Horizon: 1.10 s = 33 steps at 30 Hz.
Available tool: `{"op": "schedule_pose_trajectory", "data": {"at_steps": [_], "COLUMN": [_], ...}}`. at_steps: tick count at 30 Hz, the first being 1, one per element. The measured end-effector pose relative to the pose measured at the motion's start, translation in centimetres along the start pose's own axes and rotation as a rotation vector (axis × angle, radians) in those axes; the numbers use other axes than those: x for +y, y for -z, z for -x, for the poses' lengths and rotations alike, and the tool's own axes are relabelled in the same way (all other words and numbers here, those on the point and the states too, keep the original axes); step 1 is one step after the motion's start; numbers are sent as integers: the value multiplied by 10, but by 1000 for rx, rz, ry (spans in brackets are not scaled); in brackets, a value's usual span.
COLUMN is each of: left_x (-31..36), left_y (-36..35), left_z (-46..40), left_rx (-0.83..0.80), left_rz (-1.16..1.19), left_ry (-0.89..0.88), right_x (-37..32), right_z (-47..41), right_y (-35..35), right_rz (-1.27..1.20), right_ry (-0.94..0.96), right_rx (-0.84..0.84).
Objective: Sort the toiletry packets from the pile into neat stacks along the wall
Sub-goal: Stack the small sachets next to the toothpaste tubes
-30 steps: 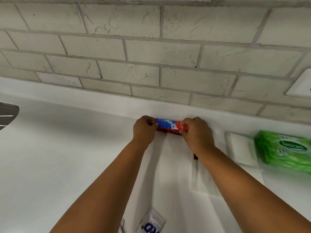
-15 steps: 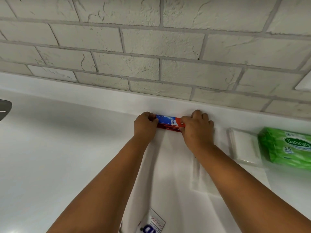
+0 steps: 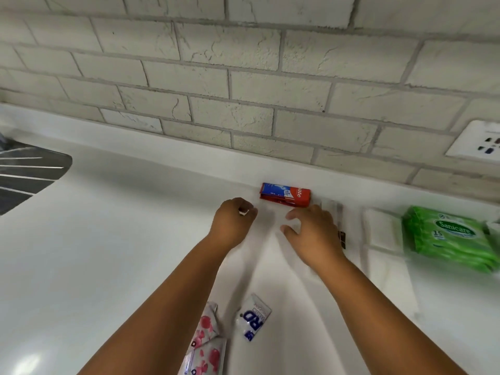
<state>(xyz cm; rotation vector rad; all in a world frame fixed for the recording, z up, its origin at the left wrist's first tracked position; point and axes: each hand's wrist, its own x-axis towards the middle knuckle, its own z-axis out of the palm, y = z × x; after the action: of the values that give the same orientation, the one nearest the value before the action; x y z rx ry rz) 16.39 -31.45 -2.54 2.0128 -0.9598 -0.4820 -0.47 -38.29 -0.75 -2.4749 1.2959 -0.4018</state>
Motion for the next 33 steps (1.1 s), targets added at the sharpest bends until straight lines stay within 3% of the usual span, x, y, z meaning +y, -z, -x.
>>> {"op": "schedule_pose_trajectory", "data": {"at_steps": [7, 10, 16, 20, 24, 33], "left_x": [-21, -31, -43, -44, -47, -28], "left_y": [22, 31, 42, 45, 44, 34], "left_z": [88, 120, 155, 166, 171, 159], "left_rx": [-157, -187, -162, -130, -120, -98], "left_rz": [-231, -314, -401, -395, -360, -8], "left_ry": [-44, -40, -51, -34, -53, 37], "right_x": [-18, -23, -31, -35, -33, -32], "right_z": [84, 109, 129, 132, 130, 115], "right_y": [-20, -27, -25, -22, -21, -16], "right_rz": [-121, -138, 68, 167, 98, -770], "right_ry": [29, 49, 403, 465, 339, -276], "right_rx": [-262, -301, -370, -354, -306, -223]}}
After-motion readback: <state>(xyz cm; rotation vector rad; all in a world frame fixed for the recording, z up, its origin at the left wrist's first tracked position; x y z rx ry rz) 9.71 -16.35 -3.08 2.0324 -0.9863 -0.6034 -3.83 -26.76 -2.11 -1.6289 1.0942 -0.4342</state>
